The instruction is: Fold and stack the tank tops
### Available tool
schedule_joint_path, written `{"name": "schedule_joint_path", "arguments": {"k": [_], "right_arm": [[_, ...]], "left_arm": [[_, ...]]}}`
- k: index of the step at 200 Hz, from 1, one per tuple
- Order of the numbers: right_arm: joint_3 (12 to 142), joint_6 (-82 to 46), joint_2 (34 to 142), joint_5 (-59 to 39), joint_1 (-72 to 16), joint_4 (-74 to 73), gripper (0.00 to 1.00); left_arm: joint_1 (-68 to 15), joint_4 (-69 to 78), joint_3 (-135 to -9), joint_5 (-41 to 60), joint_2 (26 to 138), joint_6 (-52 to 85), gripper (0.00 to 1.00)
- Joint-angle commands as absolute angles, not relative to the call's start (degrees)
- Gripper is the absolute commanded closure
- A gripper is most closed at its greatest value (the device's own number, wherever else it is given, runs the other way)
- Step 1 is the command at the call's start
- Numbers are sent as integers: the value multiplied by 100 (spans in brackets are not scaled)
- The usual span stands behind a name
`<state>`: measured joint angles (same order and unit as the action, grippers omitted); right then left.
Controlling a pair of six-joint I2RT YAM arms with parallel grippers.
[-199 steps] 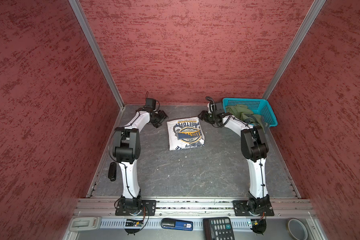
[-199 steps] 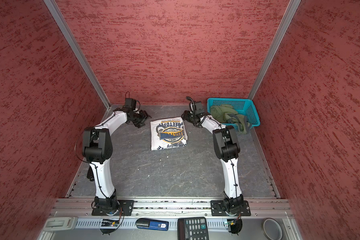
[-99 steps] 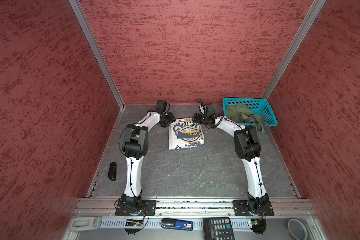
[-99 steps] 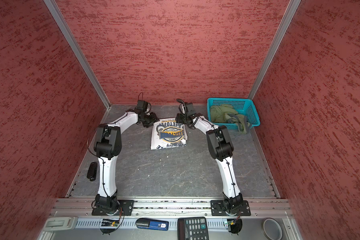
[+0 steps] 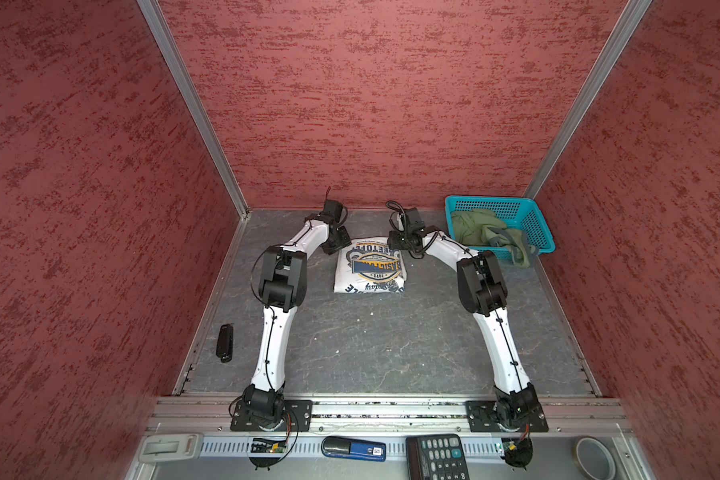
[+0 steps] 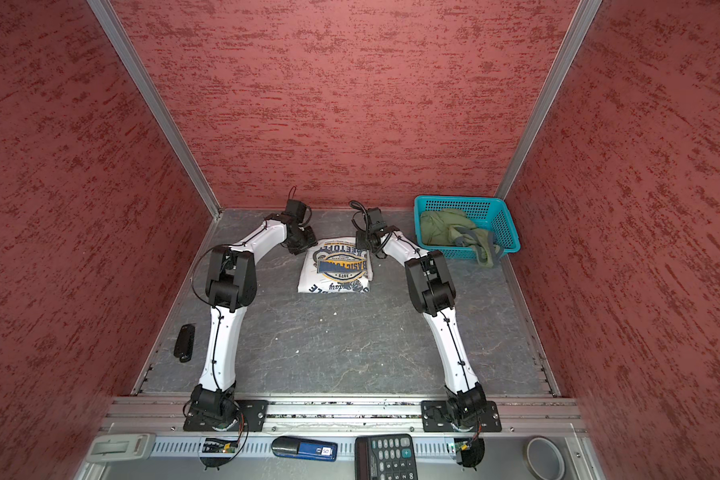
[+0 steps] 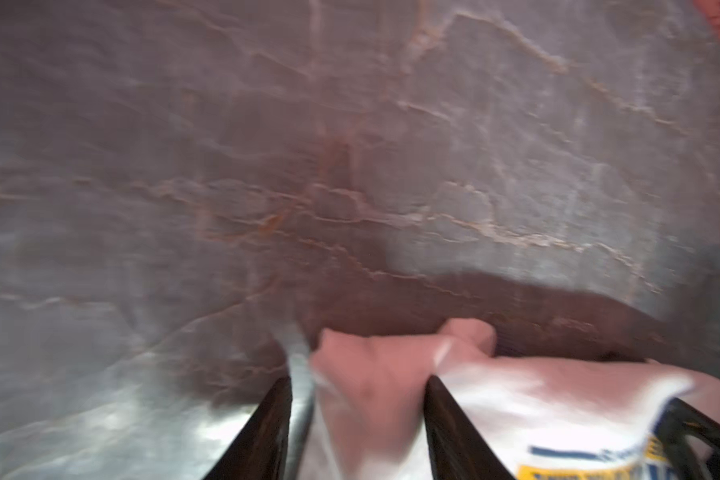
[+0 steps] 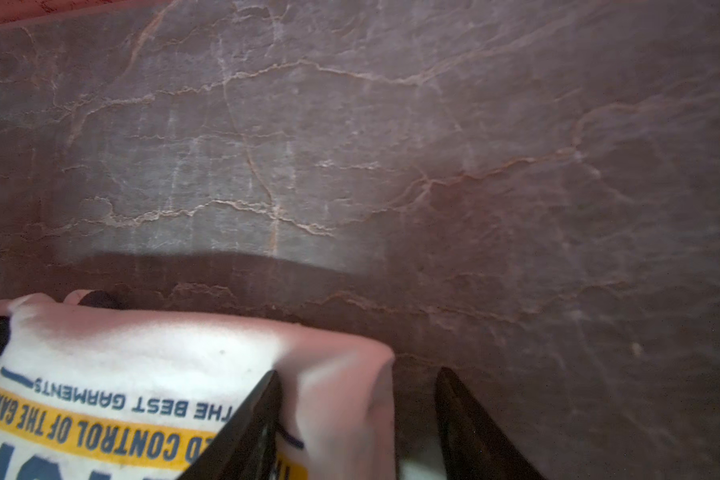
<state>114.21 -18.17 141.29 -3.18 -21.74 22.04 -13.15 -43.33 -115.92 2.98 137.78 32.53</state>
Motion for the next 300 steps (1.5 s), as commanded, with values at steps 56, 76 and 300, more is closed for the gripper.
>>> {"name": "schedule_joint_path", "arguments": {"k": [56, 76, 300], "right_arm": [[10512, -2057, 12958, -606, -2151, 2419, 38], [9828, -2354, 12438, -790, -2149, 2196, 35], [6622, -3334, 10437, -1346, -2928, 864, 34]], "left_arm": [[-1099, -4808, -11008, 11, 12806, 3176, 32], [-1115, -4565, -10198, 74, 11973, 3325, 24], [-3038, -4028, -8533, -303, 11005, 4142, 24]]}}
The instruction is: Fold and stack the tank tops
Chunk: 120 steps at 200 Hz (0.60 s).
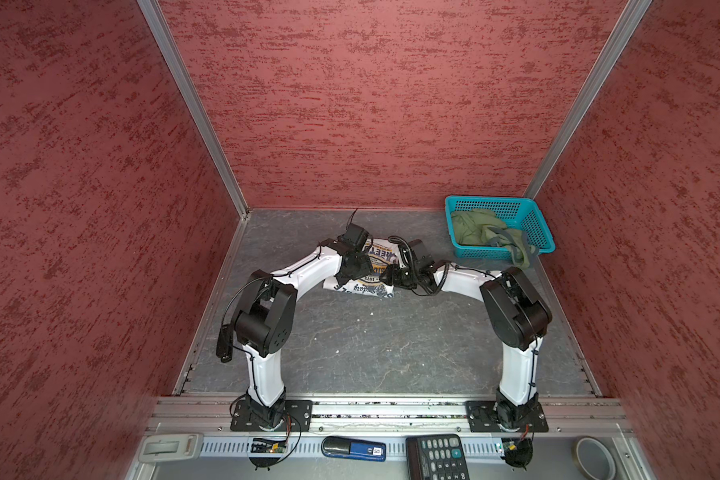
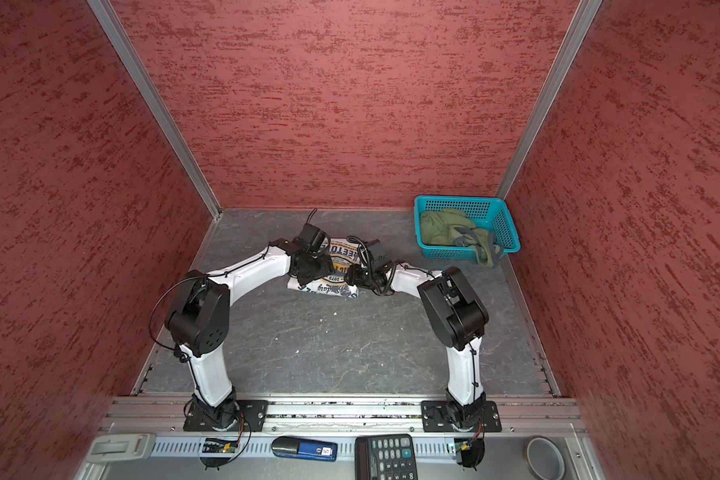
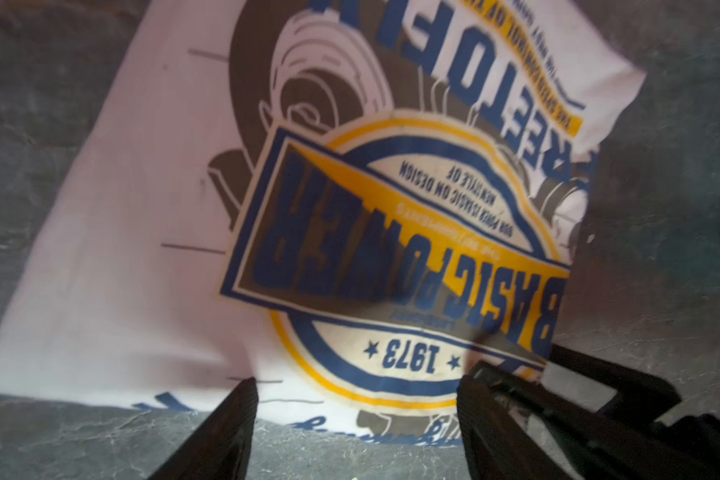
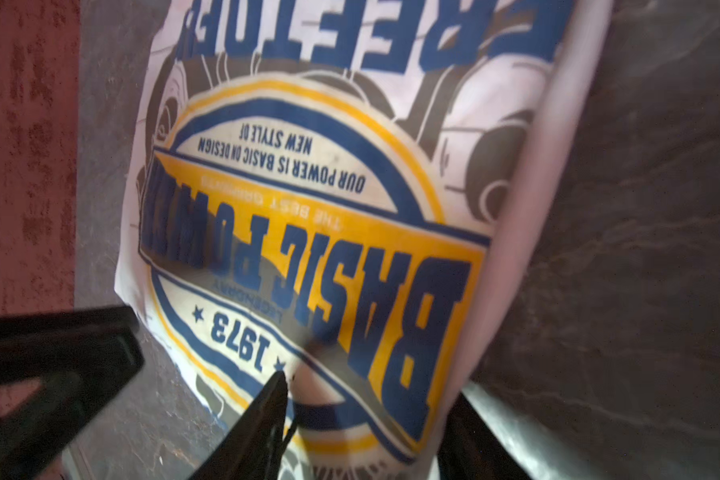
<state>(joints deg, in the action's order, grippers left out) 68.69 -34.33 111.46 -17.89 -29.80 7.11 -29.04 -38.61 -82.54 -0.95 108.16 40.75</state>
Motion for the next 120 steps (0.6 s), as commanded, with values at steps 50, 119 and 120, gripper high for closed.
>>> {"name": "schedule_joint_path", "arguments": {"k": [50, 119, 120], "right_arm": [[5500, -3222, 8924, -321, -2839, 1185, 23], [4603, -3274, 7845, 186, -2830, 1263, 20], [4604, -3272, 7843, 190, -2830, 1269, 20]], "left_arm": [[-3386, -4991, -9736, -1086, 12104, 3976, 23], [-3129, -5485, -10380, -2059, 12884, 2915, 21], [-3107, -5476, -10371, -2067, 12876, 2890, 21]]}}
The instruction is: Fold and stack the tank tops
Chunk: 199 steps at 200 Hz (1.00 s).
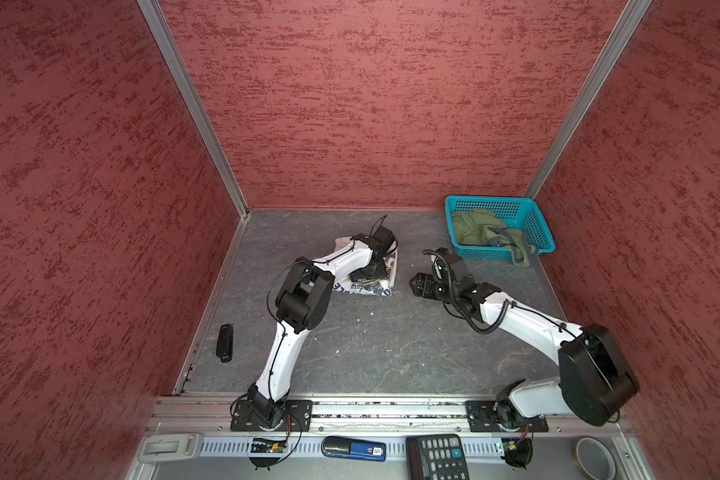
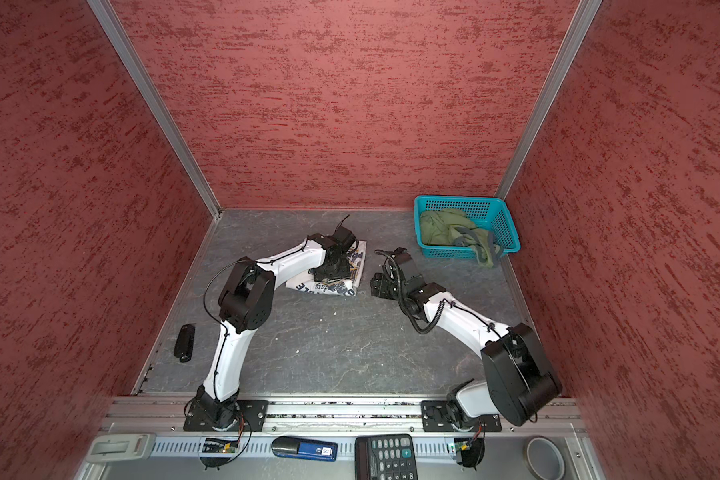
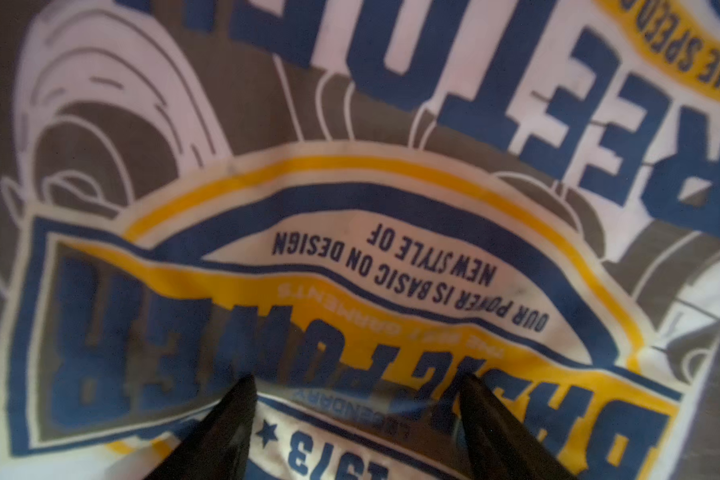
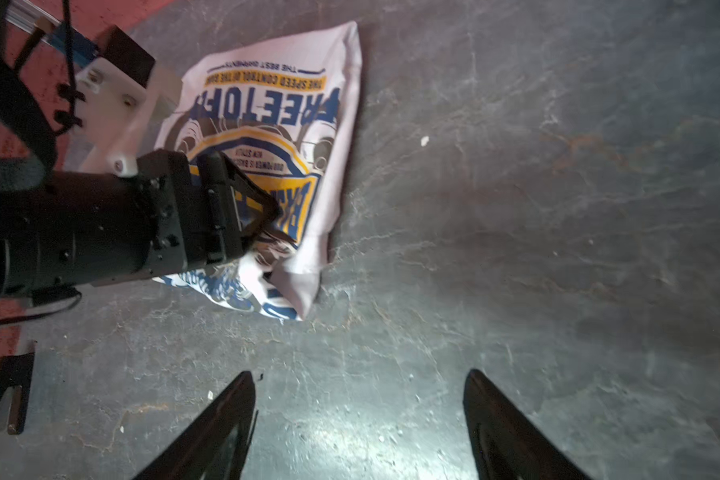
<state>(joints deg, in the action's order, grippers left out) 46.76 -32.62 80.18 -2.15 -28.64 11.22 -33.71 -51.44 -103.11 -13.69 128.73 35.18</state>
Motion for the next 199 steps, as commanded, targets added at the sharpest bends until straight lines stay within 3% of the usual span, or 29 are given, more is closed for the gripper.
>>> {"name": "schedule_joint_path", "arguments": {"k": [1, 65, 150, 199], "right_arm": [[4605, -3271, 7837, 196, -2830, 1267, 20], [4592, -3235, 7764, 263, -2820, 1402, 20], [4557, -3118, 7024, 1132, -2749, 2157, 18], [4627, -3059, 6874, 1152, -2672, 2226, 17]], "left_arm": [[-3087, -5471, -10358, -2079, 12867, 2864, 21], [-1360, -4817, -10024, -1980, 12533, 2002, 18], [233, -5279, -11921, -1471, 13625, 1648, 17], [66, -5120, -11555, -1618, 12935, 1752, 17]]}}
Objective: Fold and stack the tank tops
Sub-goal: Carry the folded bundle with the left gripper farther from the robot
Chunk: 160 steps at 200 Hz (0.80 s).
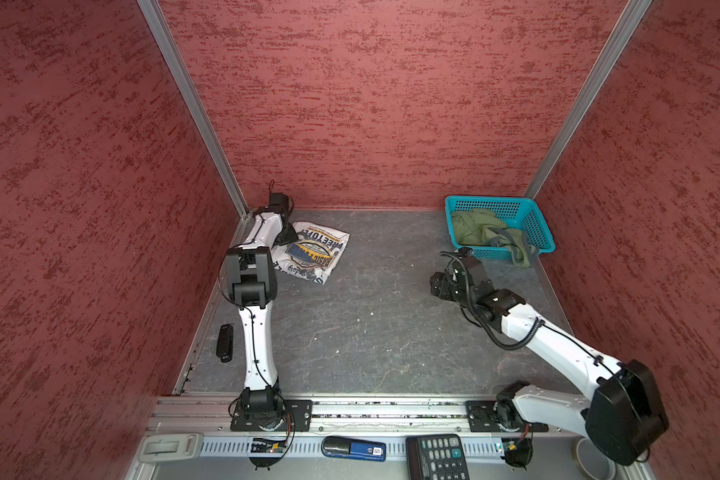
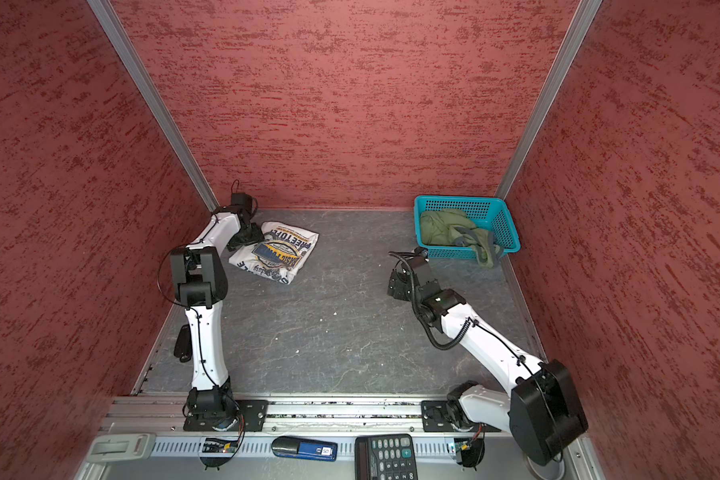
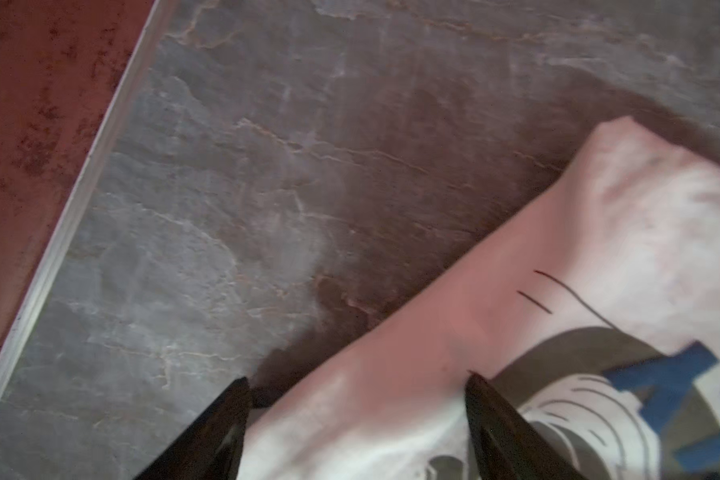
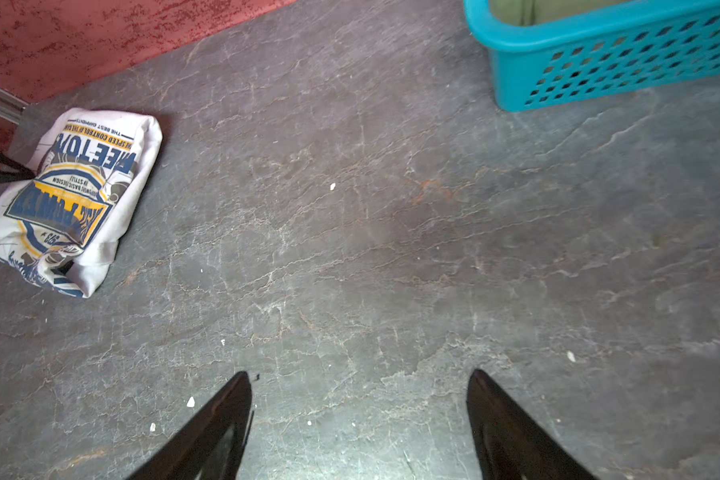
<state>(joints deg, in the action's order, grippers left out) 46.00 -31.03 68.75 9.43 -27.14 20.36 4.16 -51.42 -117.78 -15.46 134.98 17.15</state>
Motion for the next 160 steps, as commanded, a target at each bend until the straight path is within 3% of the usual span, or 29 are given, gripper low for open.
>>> {"name": "schedule_joint_path", "arguments": {"k": [1, 58, 104, 160], "right_arm": [[4630, -3059, 6878, 1147, -2672, 2225, 17], [4551, -3104, 7084, 984, -2660, 2102, 17], [4563, -3093, 7071, 924, -2664, 2088, 17], [4469, -3092, 6994, 967, -2653, 2104, 17]], "left_arm": [[50, -5118, -11543, -1627, 12906, 1755, 17], [-961, -4713, -10549, -1536, 11887, 1734, 15], [-1765, -5123, -11091, -1560, 12613, 1644, 17], [-2000, -5976, -12520, -1998, 13910, 1587, 26]]}}
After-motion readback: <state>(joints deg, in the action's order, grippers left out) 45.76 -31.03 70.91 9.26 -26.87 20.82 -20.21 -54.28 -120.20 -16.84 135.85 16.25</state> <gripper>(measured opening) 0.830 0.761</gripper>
